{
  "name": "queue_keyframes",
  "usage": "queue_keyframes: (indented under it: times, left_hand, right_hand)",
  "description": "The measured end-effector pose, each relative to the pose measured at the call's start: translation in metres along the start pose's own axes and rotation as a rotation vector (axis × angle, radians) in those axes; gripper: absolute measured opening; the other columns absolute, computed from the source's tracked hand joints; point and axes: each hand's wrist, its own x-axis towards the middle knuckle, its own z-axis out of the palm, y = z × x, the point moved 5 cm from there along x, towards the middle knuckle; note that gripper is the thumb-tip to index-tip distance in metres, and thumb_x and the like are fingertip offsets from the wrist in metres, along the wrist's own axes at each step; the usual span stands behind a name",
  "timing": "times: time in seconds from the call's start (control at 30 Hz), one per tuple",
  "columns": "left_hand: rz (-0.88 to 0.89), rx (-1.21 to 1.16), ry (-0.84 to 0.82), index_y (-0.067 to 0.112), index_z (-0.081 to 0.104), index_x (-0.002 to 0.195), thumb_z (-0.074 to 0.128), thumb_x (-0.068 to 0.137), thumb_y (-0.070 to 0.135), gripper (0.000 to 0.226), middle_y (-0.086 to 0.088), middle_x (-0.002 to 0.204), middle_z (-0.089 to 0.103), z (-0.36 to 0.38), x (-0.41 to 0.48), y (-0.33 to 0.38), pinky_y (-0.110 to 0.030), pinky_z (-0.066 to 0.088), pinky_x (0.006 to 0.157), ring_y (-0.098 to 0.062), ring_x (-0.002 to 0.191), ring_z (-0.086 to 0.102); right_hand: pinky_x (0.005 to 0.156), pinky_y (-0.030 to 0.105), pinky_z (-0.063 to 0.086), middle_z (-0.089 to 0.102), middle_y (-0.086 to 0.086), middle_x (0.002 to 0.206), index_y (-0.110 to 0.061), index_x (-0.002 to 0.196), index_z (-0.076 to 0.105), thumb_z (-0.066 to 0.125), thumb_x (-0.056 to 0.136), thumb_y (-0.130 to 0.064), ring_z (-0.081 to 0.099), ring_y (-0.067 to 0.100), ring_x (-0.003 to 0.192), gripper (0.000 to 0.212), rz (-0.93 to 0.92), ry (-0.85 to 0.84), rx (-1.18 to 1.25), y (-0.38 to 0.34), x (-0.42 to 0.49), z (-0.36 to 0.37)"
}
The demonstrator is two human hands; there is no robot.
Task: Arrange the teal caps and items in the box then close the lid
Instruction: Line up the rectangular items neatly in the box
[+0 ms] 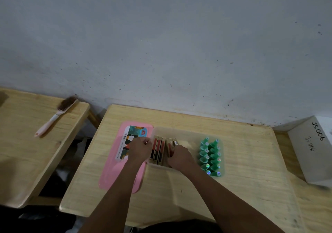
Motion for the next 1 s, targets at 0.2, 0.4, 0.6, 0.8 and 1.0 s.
queue_keyframes:
  times: [0.2, 0.4, 0.6, 0.8, 1.0]
  left_hand:
    - [0.014, 0.012, 0.004, 0.006, 0.067, 0.117, 0.058, 0.091, 0.018, 0.029, -0.017, 0.108, 0.07, -0.001, -0.001, 0.002, -0.047, 0.057, 0.087, -0.031, 0.097, 0.068]
    - [0.011, 0.024, 0.01, 0.008, 0.066, 0.117, 0.057, 0.092, 0.018, 0.029, -0.017, 0.107, 0.071, 0.0, -0.002, 0.002, -0.046, 0.058, 0.086, -0.031, 0.097, 0.068]
    - [0.012, 0.028, 0.007, 0.006, 0.066, 0.118, 0.057, 0.092, 0.017, 0.029, -0.018, 0.108, 0.071, 0.001, -0.001, 0.002, -0.047, 0.057, 0.087, -0.032, 0.098, 0.068]
    - [0.004, 0.024, 0.006, 0.006, 0.065, 0.119, 0.058, 0.092, 0.016, 0.03, -0.018, 0.11, 0.07, 0.001, -0.001, 0.002, -0.046, 0.057, 0.089, -0.031, 0.098, 0.068]
    - [0.006, 0.009, 0.012, 0.004, 0.066, 0.117, 0.058, 0.091, 0.014, 0.029, -0.019, 0.112, 0.07, 0.0, 0.0, 0.001, -0.047, 0.057, 0.087, -0.033, 0.096, 0.069]
  right_hand:
    - [0.06, 0.028, 0.044, 0.063, 0.013, 0.082, 0.0, 0.085, 0.064, 0.059, 0.074, -0.015, 0.062, 0.028, 0.075, 0.018, 0.032, 0.004, 0.012, 0.002, 0.01, 0.005]
    - [0.066, 0.031, 0.054, 0.07, 0.011, 0.094, -0.009, 0.102, 0.066, 0.056, 0.072, -0.02, 0.068, 0.029, 0.088, 0.033, 0.053, 0.084, -0.028, 0.008, 0.022, 0.017]
    - [0.076, 0.033, 0.053, 0.071, 0.0, 0.1, -0.025, 0.104, 0.069, 0.053, 0.084, -0.022, 0.068, 0.023, 0.095, 0.026, -0.006, 0.087, -0.161, -0.005, 0.016, 0.014]
    - [0.08, 0.032, 0.054, 0.07, -0.004, 0.106, -0.029, 0.107, 0.07, 0.049, 0.085, -0.019, 0.066, 0.022, 0.099, 0.031, -0.081, 0.111, -0.152, 0.003, 0.013, 0.005]
    - [0.081, 0.037, 0.047, 0.053, 0.006, 0.122, -0.02, 0.126, 0.045, 0.053, 0.091, -0.025, 0.06, 0.028, 0.109, 0.036, 0.033, 0.204, -0.26, 0.028, 0.012, -0.008]
